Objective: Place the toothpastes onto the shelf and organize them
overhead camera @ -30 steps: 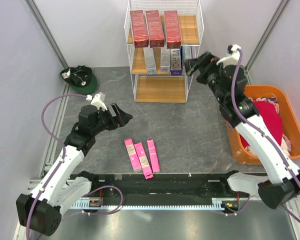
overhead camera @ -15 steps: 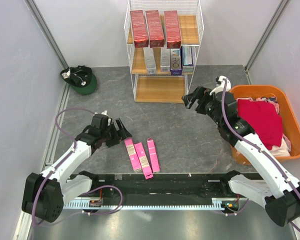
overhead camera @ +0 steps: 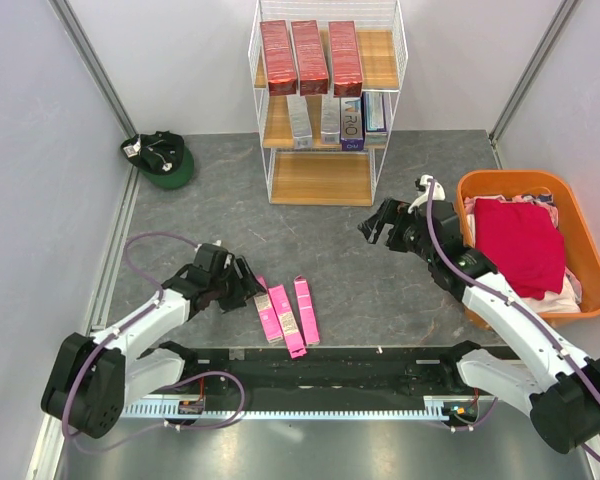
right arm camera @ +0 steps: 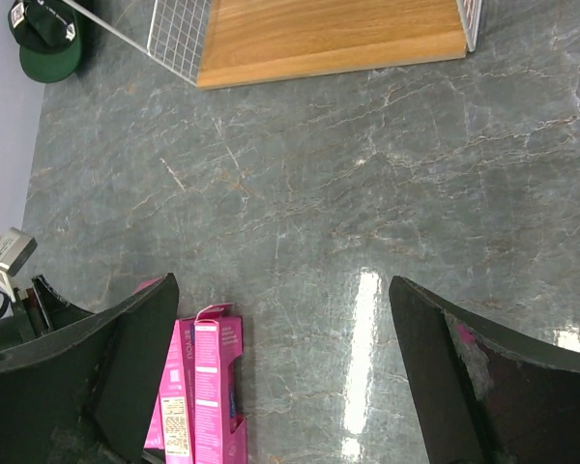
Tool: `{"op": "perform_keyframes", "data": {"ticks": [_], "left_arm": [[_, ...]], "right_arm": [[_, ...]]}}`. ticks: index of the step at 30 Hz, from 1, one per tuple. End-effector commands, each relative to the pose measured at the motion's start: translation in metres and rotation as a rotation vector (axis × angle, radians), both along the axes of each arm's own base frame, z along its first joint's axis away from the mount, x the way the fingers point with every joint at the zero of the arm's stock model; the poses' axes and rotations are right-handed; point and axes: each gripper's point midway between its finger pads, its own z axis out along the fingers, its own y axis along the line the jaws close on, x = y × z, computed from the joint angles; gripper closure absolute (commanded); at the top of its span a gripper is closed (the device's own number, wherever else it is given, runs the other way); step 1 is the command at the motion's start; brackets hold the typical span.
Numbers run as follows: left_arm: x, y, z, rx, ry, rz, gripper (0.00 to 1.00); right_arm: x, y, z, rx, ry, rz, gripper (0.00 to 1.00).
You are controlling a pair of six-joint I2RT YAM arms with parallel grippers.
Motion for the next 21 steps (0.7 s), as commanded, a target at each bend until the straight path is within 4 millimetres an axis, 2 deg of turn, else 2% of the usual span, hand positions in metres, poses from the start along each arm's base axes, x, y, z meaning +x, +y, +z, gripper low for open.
{"op": "perform_keyframes", "data": {"ticks": [1,6,9,11,13,16,21], "left_arm": [[0.007,-0.013,-0.006,-0.053,-0.020,0.023,0.25],[0.011,-0.025,-0.018,-0.049,-0.001,0.010,0.28],[0.014,-0.032,-0.022,-0.056,0.000,0.001,0.39],[0.016,-0.035,-0.020,-0.064,-0.007,0.002,0.49],[0.018,-0.037,-0.015,-0.080,-0.029,-0.001,0.61],[0.022,-0.037,-0.004,-0.093,-0.067,0.004,0.68],[0.032,-0.036,0.022,-0.115,-0.153,0.027,0.71]], "right_arm": [[0.000,0.005,0.010,0.028,-0.042,0.028,0.02],[-0.001,0.004,0.008,0.026,-0.039,0.028,0.02],[-0.002,0.005,0.006,0.027,-0.035,0.032,0.02],[-0.003,0.006,0.005,0.025,-0.031,0.040,0.02],[-0.003,0.006,0.006,0.027,-0.034,0.044,0.02],[-0.003,0.008,0.006,0.025,-0.030,0.054,0.02],[-0.002,0.015,0.011,0.043,-0.037,0.090,0.02]]}}
